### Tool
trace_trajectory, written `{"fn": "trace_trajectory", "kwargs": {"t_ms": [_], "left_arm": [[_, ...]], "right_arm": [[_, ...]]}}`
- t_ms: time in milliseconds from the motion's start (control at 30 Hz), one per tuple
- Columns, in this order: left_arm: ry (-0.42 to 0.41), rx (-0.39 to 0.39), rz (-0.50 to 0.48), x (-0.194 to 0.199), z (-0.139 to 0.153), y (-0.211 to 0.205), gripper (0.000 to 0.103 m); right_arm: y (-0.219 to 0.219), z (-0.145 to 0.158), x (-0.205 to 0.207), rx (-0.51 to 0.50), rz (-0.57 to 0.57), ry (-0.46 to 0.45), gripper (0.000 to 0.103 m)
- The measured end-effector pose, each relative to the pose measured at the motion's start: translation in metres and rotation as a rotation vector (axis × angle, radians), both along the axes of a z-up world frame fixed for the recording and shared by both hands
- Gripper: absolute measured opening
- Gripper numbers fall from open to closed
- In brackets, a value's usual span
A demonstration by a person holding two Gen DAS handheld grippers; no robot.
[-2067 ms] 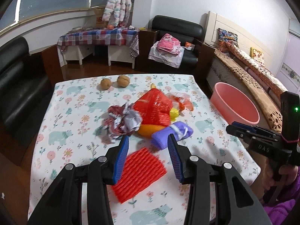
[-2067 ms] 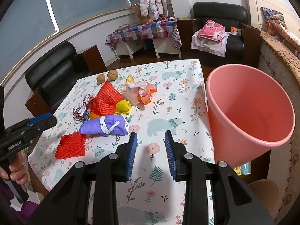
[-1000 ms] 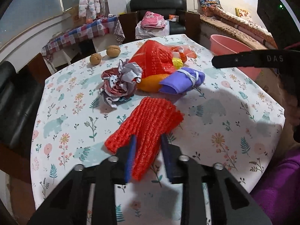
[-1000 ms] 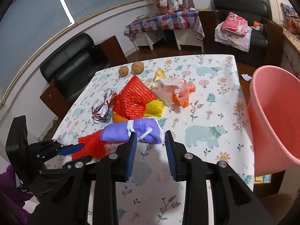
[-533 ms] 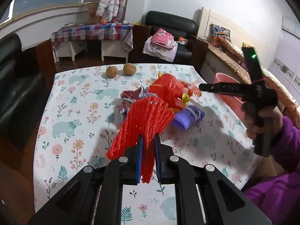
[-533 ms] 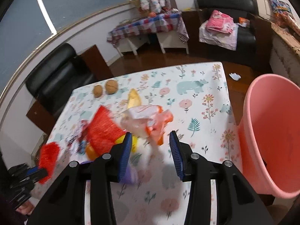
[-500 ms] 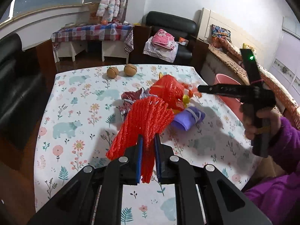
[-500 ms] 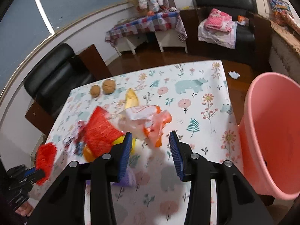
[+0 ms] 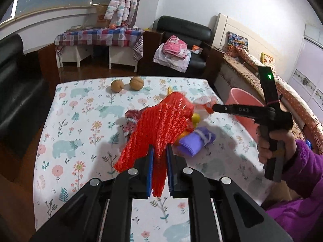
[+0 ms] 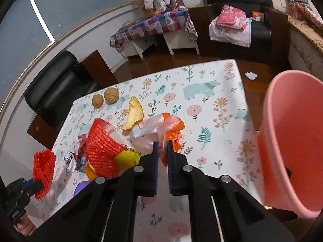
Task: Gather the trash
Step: 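Grasp the white plastic bag with the right tool while the left tool holds the net, then carry the net and plastic bag over the pink bucket and open both tools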
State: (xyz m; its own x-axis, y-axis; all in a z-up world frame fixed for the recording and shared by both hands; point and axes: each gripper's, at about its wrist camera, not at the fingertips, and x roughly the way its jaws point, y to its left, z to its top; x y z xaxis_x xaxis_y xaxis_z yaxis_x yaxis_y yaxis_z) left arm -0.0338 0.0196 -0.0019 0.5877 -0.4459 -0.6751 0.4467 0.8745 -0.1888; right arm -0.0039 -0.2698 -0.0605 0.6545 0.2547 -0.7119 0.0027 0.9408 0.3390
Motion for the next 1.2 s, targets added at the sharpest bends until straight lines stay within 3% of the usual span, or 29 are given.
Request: {"fn": "trace_trajectory", "kwargs": {"t_ms": [333,767,1200], "left_arm": [[-0.047,-0.088,-0.052,0.003,0.026,-0.04,0.011],[-0.051,-0.133,-0.226,0.01,0.049,-0.141,0.011],[-0.023,-0.087,-0.376,0.018,0.043,-0.253,0.011]], "right_arm": [[-0.015,0.034,-0.045,-0.018,-0.018,-0.098,0.008],[-0.081,0.049,-0.093,-0.046,-0.207,-0.156,0.008],[-0.144,0.039,-0.118,-0.097,-0.368,-0.144,0.008]]}}
